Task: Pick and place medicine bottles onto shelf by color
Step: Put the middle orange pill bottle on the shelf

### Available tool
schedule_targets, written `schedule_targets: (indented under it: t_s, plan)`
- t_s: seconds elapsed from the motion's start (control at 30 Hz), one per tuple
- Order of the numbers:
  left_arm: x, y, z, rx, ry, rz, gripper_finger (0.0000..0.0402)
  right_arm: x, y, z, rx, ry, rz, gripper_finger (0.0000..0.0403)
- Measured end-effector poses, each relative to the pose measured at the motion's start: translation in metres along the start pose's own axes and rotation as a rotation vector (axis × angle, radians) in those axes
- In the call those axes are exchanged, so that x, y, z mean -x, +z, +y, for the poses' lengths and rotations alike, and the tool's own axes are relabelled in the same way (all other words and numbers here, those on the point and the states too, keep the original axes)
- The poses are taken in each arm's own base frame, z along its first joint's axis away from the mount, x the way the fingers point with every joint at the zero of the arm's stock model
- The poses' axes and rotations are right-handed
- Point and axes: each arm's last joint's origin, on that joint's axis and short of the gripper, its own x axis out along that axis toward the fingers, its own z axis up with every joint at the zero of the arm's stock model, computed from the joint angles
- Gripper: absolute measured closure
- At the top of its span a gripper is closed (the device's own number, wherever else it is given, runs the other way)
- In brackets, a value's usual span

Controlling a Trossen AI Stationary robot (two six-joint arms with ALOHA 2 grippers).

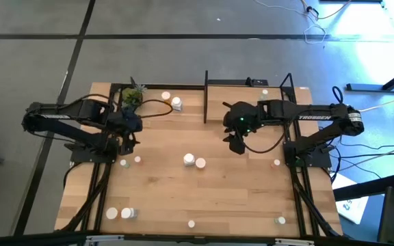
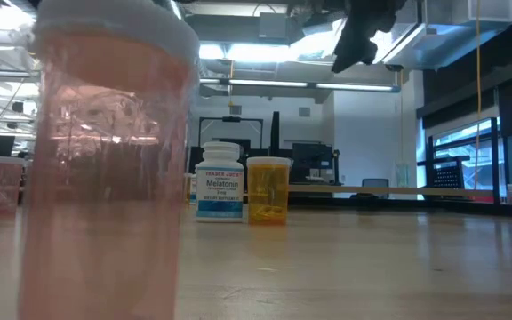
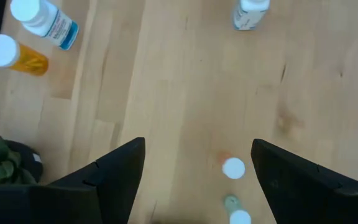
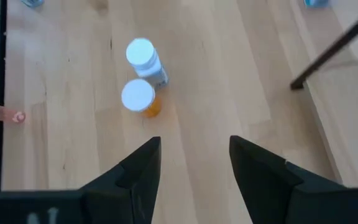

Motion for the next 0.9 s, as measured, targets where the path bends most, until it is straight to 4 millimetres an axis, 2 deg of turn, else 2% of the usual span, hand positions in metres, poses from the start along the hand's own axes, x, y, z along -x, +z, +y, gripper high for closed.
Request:
schedule_targets:
  t_s: [0.2, 0.53, 0.77, 0.9]
  plan:
    - [-0.001, 0.001, 0.000, 0.035, 0.033, -0.004, 0.0113, -0.014, 0.007, 0.007, 0.080, 0.034, -0.033, 0.0210]
    - [-0.001, 0.001, 0.001, 0.042, 0.068, -0.013, 0.0113, -0.037, 0.008, 0.008, 0.050, 0.090, 0.020, 0.0210]
    - [-0.001, 0.001, 0.001, 0.042, 0.069, -0.013, 0.0113, -0.039, 0.012, 0.009, 0.051, 0.118, -0.010, 0.0209]
    - [-0.001, 0.001, 0.001, 0.042, 0.070, -0.013, 0.0113, -0.039, 0.012, 0.009, 0.057, 0.118, -0.009, 0.0194]
